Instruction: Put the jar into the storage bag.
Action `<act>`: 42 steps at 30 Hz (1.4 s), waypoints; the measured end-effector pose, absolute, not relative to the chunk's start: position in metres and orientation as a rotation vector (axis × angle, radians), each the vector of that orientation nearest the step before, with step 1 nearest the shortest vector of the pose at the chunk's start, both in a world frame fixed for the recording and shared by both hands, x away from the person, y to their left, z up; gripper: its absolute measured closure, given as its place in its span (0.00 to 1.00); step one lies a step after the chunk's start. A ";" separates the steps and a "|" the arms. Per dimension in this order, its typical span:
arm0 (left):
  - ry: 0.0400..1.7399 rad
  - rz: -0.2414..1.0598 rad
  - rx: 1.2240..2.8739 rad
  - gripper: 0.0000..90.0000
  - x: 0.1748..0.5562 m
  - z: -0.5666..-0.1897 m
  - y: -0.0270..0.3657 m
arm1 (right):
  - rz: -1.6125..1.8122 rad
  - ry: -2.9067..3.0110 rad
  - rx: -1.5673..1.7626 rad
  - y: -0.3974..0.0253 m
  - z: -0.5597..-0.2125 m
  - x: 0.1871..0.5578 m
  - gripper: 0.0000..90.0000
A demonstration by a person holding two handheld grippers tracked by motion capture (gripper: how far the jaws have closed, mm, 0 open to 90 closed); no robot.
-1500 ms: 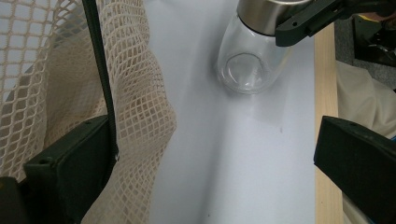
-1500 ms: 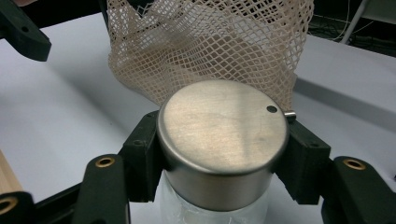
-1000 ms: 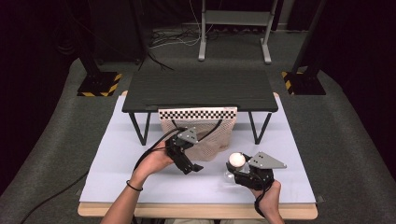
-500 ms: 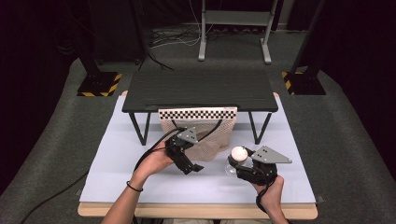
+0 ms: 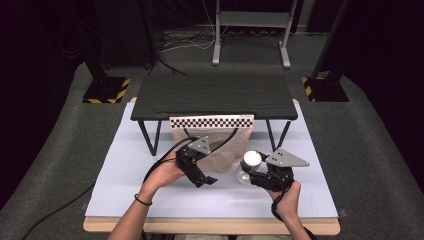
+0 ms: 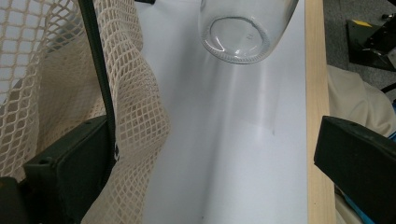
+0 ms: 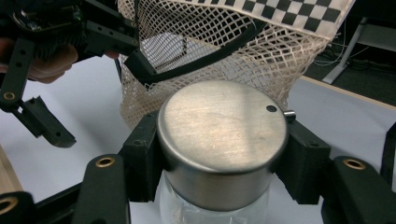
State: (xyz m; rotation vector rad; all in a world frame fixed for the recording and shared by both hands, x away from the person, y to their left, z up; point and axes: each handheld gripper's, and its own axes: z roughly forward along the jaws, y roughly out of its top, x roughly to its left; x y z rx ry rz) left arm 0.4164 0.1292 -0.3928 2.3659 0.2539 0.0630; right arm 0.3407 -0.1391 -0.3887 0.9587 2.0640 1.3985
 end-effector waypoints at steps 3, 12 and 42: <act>0.255 0.063 2.366 0.00 0.417 -0.393 0.129 | 1.405 2.068 0.954 -0.138 -0.387 0.342 0.44; 0.248 0.063 2.368 0.00 0.417 -0.393 0.129 | 1.403 2.058 0.945 -0.136 -0.376 0.347 0.44; 0.239 0.073 2.373 0.00 0.416 -0.392 0.128 | 1.418 2.059 0.877 -0.118 -0.342 0.360 0.44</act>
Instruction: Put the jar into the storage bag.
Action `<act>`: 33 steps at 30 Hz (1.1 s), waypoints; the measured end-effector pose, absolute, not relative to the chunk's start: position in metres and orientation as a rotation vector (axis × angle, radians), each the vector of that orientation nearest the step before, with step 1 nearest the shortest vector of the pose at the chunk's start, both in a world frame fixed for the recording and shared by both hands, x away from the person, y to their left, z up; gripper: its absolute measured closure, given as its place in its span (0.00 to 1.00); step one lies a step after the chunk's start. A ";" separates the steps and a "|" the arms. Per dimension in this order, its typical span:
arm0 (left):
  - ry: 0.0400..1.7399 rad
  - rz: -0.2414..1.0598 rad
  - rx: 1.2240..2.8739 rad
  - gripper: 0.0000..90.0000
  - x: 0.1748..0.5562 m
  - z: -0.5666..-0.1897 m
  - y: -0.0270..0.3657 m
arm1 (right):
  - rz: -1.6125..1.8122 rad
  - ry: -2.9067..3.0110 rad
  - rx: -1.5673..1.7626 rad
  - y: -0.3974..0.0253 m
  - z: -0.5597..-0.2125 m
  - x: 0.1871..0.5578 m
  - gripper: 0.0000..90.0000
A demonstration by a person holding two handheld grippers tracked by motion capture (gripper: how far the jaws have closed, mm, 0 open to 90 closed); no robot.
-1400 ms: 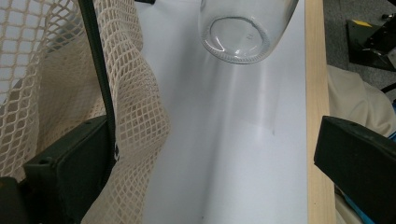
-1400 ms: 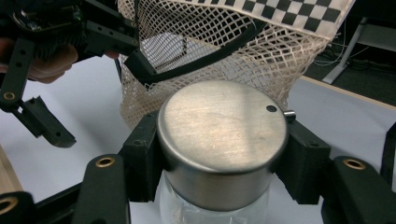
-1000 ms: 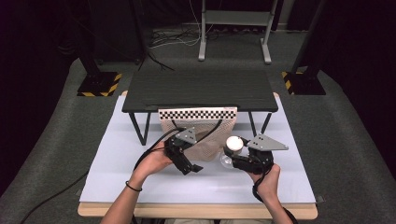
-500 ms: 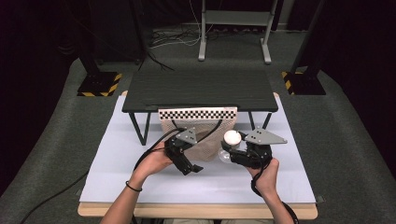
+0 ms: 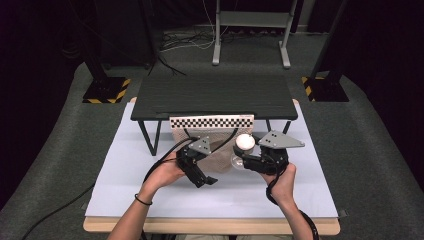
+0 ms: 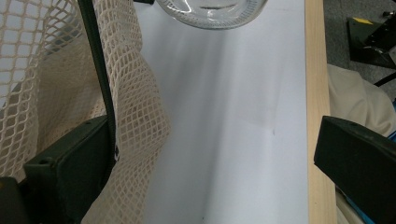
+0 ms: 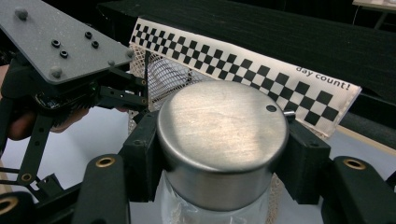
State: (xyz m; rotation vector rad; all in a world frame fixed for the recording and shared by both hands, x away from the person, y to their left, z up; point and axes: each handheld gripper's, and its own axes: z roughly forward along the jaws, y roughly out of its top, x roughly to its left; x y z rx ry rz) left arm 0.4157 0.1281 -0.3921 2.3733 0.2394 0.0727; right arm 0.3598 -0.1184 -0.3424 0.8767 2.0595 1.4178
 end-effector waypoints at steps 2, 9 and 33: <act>0.239 0.072 2.373 0.00 0.416 -0.392 0.128 | 1.419 2.061 0.873 -0.117 -0.341 0.360 0.44; 0.241 0.075 2.371 0.00 0.415 -0.392 0.128 | 1.411 2.067 0.870 -0.114 -0.336 0.362 0.44; 0.240 0.083 2.380 0.00 0.415 -0.393 0.127 | 1.420 2.067 0.852 -0.107 -0.322 0.368 0.44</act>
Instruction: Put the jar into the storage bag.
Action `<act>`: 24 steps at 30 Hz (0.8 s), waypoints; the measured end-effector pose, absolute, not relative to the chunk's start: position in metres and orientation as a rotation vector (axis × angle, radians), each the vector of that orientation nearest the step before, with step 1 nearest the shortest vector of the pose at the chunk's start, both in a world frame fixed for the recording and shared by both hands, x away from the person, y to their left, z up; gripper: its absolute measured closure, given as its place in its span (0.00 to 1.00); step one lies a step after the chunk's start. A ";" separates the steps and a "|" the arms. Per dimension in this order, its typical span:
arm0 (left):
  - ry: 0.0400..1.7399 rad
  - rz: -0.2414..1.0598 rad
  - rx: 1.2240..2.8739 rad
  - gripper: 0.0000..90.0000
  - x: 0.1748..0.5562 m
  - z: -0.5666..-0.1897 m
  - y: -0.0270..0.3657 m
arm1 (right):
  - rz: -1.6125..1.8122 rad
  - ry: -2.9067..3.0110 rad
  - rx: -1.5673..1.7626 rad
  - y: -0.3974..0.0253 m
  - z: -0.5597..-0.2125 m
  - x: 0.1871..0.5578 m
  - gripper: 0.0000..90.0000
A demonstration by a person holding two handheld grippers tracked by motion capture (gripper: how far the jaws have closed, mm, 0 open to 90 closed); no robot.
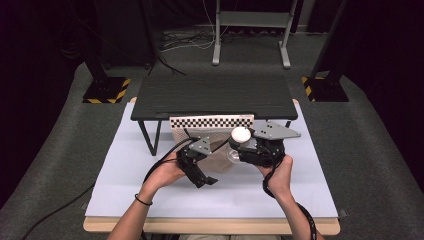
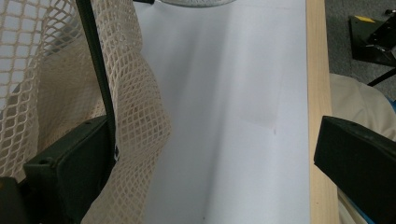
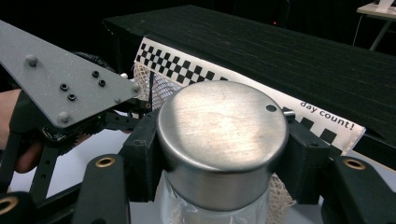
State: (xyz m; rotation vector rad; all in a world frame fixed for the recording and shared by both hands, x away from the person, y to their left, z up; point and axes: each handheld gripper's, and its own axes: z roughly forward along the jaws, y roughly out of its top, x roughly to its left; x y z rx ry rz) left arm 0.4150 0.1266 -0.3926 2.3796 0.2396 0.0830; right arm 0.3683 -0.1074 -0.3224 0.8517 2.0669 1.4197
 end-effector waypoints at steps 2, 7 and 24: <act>0.240 0.085 2.380 0.00 0.415 -0.393 0.126 | 1.421 2.063 0.850 -0.107 -0.321 0.367 0.44; 0.236 0.086 2.369 0.00 0.414 -0.393 0.128 | 1.417 2.065 0.841 -0.106 -0.318 0.368 0.44; 0.211 0.090 2.369 0.00 0.408 -0.388 0.128 | 1.433 2.051 0.802 -0.093 -0.304 0.375 0.44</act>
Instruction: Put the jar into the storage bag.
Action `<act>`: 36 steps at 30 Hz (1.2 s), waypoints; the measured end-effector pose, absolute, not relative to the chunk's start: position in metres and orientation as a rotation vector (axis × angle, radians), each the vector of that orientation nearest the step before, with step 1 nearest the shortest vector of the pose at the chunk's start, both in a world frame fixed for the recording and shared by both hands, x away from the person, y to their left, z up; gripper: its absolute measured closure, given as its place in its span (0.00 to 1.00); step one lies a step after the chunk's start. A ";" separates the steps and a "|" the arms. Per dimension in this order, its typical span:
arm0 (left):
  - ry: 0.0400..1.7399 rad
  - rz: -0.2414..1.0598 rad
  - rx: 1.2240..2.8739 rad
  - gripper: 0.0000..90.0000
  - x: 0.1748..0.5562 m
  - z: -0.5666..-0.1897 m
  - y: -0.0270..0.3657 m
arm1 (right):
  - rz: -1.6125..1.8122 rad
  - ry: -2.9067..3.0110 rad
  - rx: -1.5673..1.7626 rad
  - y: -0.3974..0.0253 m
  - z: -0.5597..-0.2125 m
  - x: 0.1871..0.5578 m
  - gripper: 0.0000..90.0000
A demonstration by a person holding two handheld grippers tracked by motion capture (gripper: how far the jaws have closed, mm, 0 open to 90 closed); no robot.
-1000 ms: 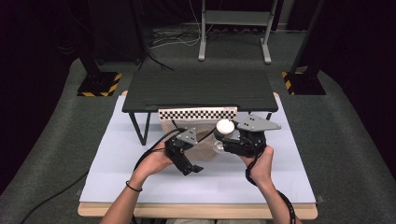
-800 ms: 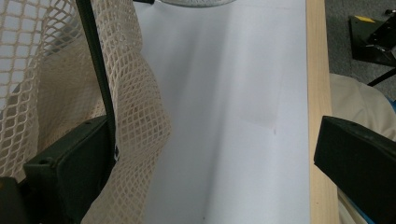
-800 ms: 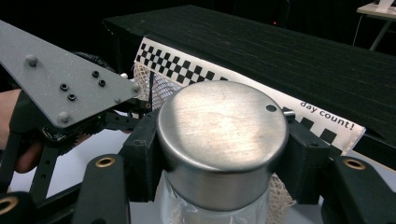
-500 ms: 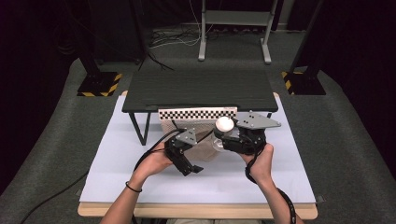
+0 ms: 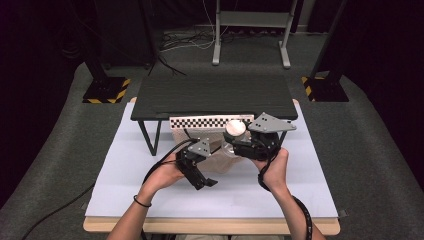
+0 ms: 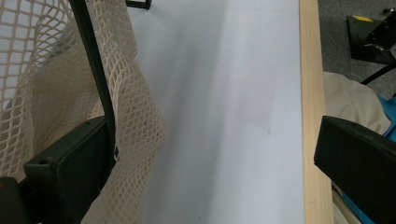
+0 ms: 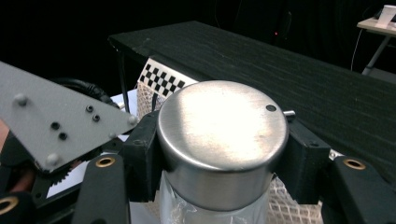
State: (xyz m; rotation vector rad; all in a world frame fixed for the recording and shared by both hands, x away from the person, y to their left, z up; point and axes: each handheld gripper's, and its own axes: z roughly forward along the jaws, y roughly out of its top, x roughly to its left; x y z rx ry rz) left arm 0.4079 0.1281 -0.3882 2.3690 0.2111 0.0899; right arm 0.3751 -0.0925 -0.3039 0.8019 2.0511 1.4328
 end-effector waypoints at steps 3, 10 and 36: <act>0.206 0.096 2.376 0.00 0.407 -0.388 0.127 | 1.426 2.050 0.790 -0.089 -0.300 0.377 0.44; 0.205 0.098 2.374 0.00 0.407 -0.388 0.127 | 1.427 2.051 0.773 -0.081 -0.296 0.382 0.44; 0.173 0.079 2.355 0.00 0.404 -0.384 0.129 | 1.449 2.069 0.780 -0.054 -0.306 0.410 0.44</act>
